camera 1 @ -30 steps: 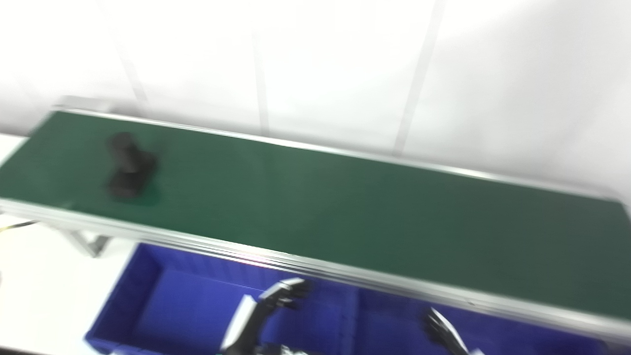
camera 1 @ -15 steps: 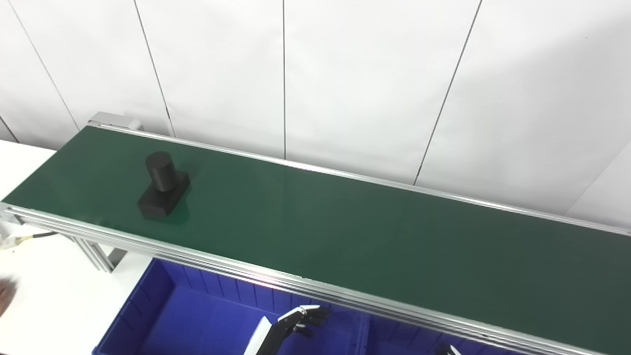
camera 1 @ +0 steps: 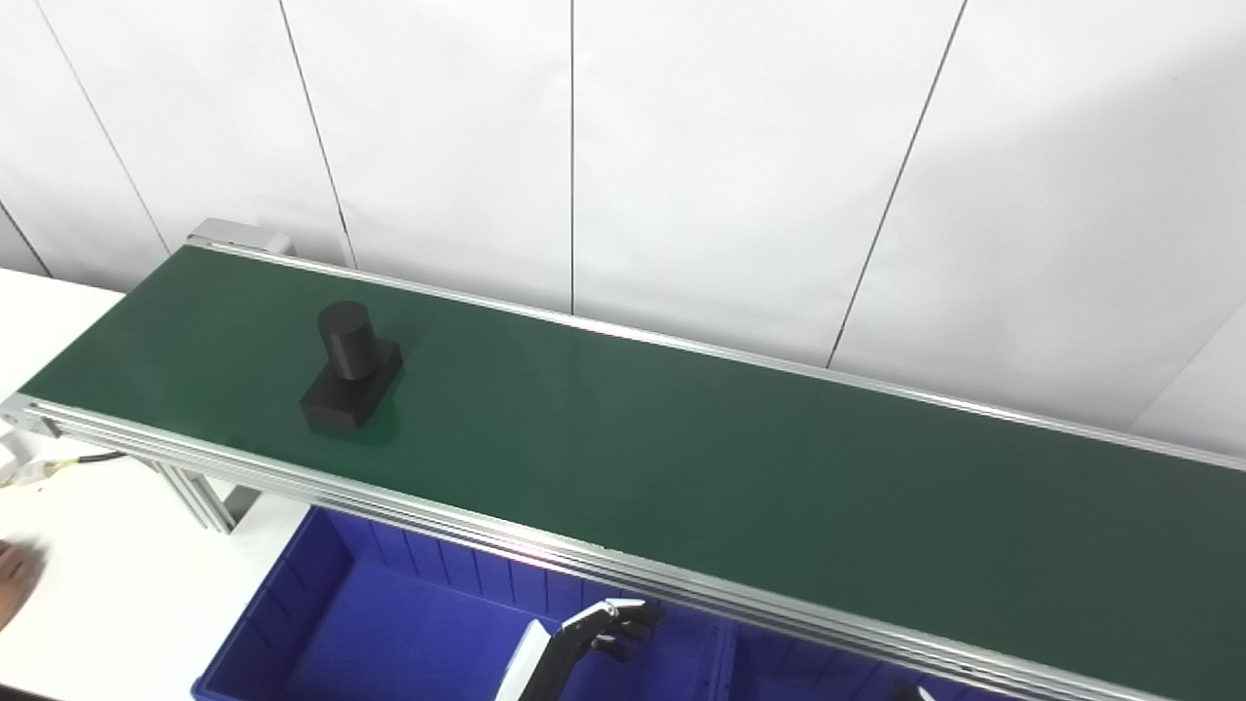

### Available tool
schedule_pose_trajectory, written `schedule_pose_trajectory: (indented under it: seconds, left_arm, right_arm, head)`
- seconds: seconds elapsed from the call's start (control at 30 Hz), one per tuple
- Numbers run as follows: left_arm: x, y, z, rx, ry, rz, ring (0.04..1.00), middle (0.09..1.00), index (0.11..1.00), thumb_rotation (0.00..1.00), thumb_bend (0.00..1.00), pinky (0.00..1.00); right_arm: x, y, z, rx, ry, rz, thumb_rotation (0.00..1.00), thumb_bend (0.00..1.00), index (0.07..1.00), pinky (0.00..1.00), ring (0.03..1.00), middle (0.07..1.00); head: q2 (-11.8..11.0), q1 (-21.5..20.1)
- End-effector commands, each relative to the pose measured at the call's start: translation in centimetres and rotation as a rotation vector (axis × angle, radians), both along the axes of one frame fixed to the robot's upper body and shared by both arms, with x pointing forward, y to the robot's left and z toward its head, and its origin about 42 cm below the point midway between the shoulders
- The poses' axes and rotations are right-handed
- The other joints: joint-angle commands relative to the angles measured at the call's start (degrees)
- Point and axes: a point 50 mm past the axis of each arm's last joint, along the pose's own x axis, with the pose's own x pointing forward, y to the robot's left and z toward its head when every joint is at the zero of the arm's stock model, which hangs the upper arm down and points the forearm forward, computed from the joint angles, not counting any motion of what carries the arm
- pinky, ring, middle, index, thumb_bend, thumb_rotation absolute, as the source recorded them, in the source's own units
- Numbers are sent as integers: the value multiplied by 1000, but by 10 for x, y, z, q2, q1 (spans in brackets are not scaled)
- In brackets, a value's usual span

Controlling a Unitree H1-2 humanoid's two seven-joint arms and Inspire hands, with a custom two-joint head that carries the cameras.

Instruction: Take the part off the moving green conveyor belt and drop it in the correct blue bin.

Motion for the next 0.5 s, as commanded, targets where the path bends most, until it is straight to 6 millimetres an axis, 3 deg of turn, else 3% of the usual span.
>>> schedule_pose_trajectory:
  seconds: [0.0,0.13,0.47]
  left_arm:
    - [9,-2,7,-16,-72,1,675,728,711,0,941,582]
    - [11,-4,5,-11,-75,9,665,717,698,0,949,575]
    - [12,-6,3,2,-85,15,656,710,697,0,960,573]
  right_arm:
    - [7,-2,11,51,-77,-8,424,784,835,778,762,796]
    - [7,-7,9,60,-52,-23,409,755,850,839,788,804]
    - [10,-10,5,34,-58,-35,344,672,868,823,783,817]
  head:
    - [-2,6]
    - [-8,24]
    - [-7,23]
